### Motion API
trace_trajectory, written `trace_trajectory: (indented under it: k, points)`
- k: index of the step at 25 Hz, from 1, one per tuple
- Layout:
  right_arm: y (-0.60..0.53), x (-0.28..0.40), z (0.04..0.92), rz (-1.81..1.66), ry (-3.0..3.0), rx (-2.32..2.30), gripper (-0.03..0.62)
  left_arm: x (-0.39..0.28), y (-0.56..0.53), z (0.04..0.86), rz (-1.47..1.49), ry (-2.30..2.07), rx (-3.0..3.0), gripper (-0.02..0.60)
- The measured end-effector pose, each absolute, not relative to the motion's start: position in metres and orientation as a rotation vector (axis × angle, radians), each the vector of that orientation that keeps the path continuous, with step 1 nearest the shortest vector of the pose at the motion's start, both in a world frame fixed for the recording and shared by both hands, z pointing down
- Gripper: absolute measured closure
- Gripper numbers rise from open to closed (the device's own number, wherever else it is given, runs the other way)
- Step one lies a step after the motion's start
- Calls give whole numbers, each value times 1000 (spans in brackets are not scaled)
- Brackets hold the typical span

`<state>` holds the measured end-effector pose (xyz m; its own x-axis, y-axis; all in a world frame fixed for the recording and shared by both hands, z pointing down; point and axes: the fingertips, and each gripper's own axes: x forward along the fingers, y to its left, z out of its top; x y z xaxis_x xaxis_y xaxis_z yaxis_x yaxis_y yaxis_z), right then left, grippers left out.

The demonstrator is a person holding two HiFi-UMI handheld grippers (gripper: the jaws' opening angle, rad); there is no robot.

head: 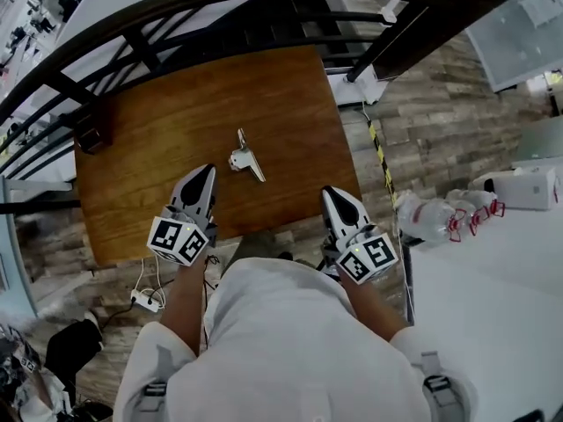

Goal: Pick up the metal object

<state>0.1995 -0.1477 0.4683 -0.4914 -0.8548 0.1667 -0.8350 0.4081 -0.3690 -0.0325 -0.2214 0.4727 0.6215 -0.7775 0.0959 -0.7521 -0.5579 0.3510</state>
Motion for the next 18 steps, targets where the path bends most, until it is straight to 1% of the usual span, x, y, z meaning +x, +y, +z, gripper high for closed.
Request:
trace_trajectory:
  k: [3, 6, 12, 18]
  points:
    - [-170, 183, 469, -605, 2636, -1560, 569, -61, -242, 487, -87, -1246, 2454, 569]
    - [-187, 176, 472, -629, 2633, -1575, 568, -74, -263, 498, -64, -1230, 2428, 569]
    - [-207, 163, 487, -678, 2666, -1563, 569, -76, -274, 534, -47, -1109, 2301, 569]
    - [-231, 161, 494, -675, 2681, -1535, 568, -54, -265, 583, -80, -902, 2096, 569]
